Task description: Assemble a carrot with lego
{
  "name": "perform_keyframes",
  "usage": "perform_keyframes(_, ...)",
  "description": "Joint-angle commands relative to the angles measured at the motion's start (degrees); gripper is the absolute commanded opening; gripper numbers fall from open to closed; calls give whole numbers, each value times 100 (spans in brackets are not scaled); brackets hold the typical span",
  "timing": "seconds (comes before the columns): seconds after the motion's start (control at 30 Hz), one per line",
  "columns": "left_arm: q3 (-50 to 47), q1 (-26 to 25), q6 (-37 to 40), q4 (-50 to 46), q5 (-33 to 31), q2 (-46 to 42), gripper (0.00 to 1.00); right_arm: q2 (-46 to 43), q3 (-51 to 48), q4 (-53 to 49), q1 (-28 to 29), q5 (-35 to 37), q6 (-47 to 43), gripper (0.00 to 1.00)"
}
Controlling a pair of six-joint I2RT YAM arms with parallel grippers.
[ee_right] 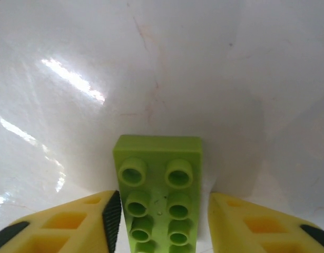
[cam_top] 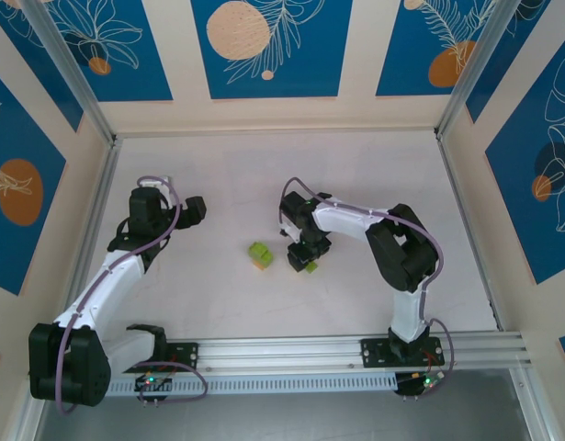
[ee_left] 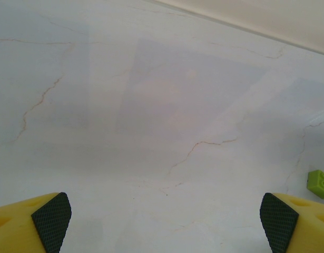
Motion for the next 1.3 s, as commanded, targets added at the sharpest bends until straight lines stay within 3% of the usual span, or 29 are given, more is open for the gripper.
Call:
perform_keyframes(0.0,83,-53,91,100,102,25,95,82,-16,4,20,-178,-22,43)
perform_keyframes(0.37,82,-48,90,90,119,17,95,-485,315,-600,20,-251,95,36)
perform_keyframes(0.7,73,-51,88,99,130,-1,95,-826,1882,-1725,302,-812,329,35)
perform_keyframes(0.97,82,-47,91,74,128,-33,95,99,3478,-2438,653,-905,198,35)
perform_keyframes(1.27,91,-50,84,82,146,-36,95,908,4253,-2531,885,-951,137,35)
